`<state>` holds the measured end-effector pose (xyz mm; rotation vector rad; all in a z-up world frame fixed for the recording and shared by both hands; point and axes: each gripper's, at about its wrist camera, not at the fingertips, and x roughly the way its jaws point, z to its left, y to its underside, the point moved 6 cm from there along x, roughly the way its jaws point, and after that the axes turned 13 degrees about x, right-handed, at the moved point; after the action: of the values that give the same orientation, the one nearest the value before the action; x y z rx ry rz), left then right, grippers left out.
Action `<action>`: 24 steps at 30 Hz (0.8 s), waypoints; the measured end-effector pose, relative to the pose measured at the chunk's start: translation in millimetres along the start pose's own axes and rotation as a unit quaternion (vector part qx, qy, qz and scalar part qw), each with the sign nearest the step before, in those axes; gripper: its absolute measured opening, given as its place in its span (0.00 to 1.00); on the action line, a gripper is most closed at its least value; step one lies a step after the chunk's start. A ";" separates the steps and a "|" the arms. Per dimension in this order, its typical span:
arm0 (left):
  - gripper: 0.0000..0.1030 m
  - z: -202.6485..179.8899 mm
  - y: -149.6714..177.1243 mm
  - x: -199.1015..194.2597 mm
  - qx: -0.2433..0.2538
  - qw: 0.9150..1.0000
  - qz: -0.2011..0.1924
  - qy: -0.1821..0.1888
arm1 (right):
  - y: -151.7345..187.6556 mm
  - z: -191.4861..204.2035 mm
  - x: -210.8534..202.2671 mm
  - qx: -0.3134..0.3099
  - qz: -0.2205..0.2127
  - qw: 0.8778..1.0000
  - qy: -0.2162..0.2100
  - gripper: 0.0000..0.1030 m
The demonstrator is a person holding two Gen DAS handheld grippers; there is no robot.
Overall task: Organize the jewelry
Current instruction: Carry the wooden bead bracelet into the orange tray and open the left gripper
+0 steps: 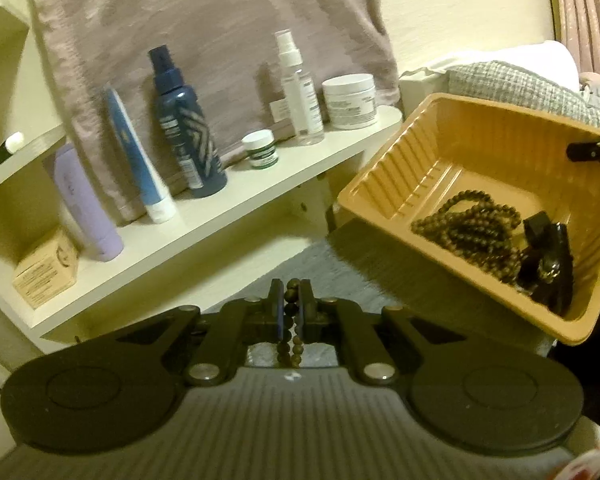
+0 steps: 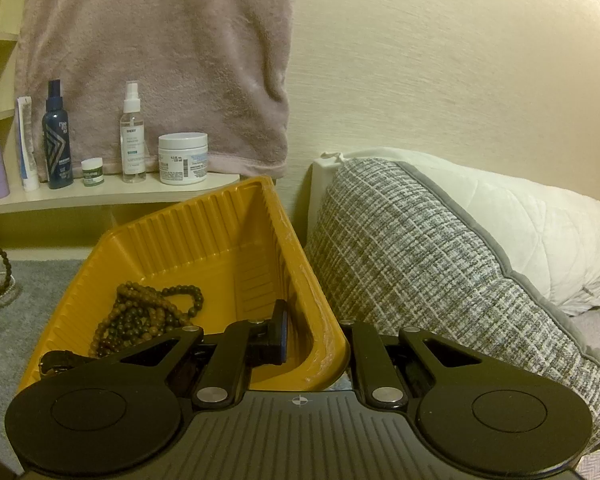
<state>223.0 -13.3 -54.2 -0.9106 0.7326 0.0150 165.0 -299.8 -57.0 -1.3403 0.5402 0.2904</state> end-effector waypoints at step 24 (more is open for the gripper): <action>0.06 -76.7 -90.7 -10.2 0.022 0.990 -0.088 0.106 | -0.1 1.5 -0.7 0.005 0.000 1.000 -0.001 0.12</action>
<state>199.5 -123.0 -13.6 -0.9416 0.8442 -0.2560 164.7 -298.4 -56.3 -1.3294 0.5392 0.2880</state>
